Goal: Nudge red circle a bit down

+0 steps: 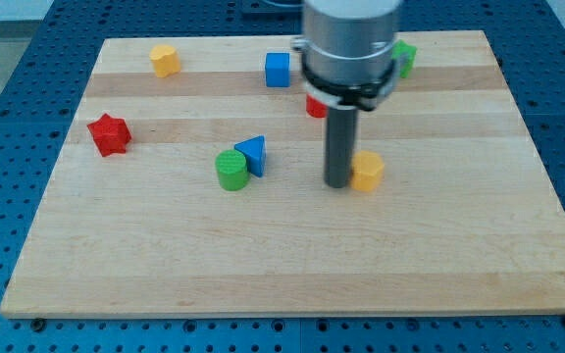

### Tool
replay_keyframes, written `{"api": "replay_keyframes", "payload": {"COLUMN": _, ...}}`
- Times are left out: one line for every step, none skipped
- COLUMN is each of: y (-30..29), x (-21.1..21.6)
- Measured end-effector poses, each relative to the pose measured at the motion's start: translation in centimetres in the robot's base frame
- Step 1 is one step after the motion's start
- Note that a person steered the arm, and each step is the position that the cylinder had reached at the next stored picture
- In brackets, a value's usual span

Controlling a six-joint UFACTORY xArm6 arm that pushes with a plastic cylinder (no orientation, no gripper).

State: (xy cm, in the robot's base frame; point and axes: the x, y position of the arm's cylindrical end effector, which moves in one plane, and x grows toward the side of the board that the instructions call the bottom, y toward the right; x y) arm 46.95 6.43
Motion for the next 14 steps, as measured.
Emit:
{"api": "replay_keyframes", "payload": {"y": -0.3, "x": 1.6}}
{"api": "replay_keyframes", "payload": {"y": 3.1, "x": -0.8}}
{"api": "replay_keyframes", "payload": {"y": 7.2, "x": -5.7}}
{"api": "replay_keyframes", "payload": {"y": 7.3, "x": -4.2}}
{"api": "replay_keyframes", "payload": {"y": 1.7, "x": -2.9}}
{"api": "replay_keyframes", "payload": {"y": 1.0, "x": -3.7}}
{"api": "replay_keyframes", "payload": {"y": 0.3, "x": -3.7}}
{"api": "replay_keyframes", "payload": {"y": 0.2, "x": -3.7}}
{"api": "replay_keyframes", "payload": {"y": -0.4, "x": -3.7}}
{"api": "replay_keyframes", "payload": {"y": 1.9, "x": -4.3}}
{"api": "replay_keyframes", "payload": {"y": 3.7, "x": -10.3}}
{"api": "replay_keyframes", "payload": {"y": 3.4, "x": -13.5}}
{"api": "replay_keyframes", "payload": {"y": 2.5, "x": -14.0}}
{"api": "replay_keyframes", "payload": {"y": 2.0, "x": -14.0}}
